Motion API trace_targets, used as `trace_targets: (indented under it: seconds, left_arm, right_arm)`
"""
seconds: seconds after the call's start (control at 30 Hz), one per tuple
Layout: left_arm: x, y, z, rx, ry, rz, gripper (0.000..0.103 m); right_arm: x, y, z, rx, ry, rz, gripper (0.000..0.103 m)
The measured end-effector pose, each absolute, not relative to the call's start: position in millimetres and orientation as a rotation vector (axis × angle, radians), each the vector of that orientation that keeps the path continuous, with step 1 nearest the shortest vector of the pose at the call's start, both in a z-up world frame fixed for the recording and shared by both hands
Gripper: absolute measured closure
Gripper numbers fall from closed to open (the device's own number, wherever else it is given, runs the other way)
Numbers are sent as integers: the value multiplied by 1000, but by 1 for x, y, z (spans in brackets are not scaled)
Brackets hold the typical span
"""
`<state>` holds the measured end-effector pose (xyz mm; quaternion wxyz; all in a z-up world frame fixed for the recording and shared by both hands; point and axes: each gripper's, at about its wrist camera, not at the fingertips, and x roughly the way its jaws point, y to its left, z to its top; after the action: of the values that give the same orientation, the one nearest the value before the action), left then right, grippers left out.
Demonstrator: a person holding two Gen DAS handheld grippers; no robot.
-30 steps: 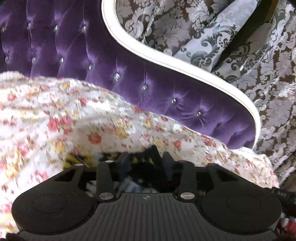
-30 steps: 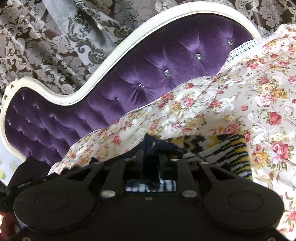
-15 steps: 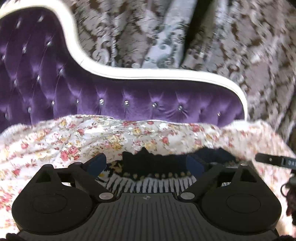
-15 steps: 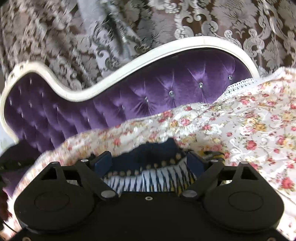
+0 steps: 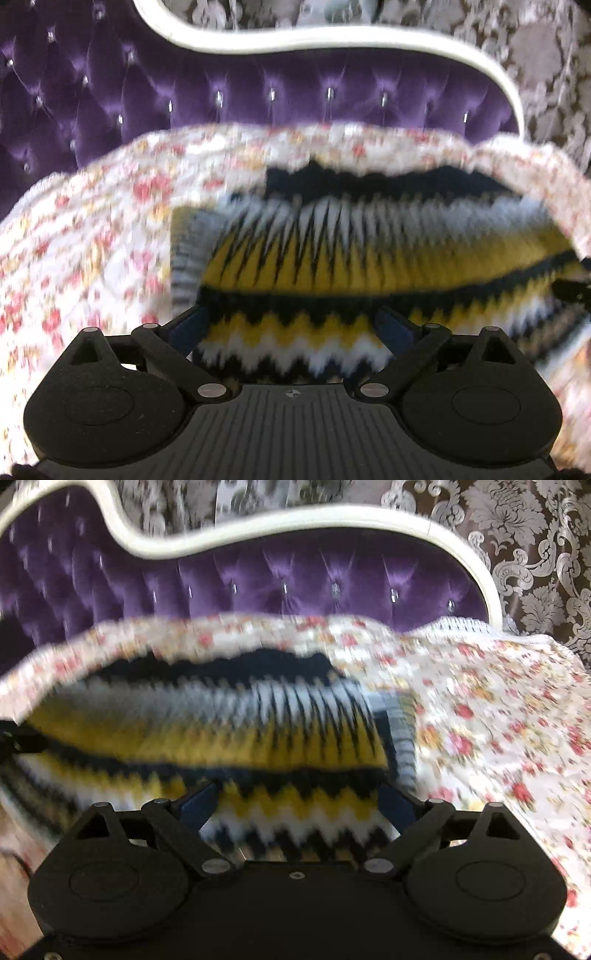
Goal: Fold small clothes
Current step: 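Fold the hem toward the collar with both grippers, then open both grippers and press the folded sweater flat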
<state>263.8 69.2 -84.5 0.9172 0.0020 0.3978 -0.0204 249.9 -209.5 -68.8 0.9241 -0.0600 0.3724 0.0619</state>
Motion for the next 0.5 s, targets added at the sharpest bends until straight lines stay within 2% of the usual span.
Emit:
trace_targets:
  seconds: [0.13, 0.3, 0.37, 0.5]
  left_arm:
    - [245, 65, -94, 69, 797, -42, 4]
    - [244, 78, -100, -67, 827, -21, 0]
    - [244, 76, -101, -44, 823, -25, 0]
    - [244, 75, -102, -50, 821, -18, 0]
  right_arm:
    - [239, -229, -81, -39, 784, 122, 5]
    - [234, -240, -81, 10, 779, 115, 4]
    - [235, -243, -80, 25, 788, 124, 4]
    - [237, -261, -71, 214, 782, 168, 4]
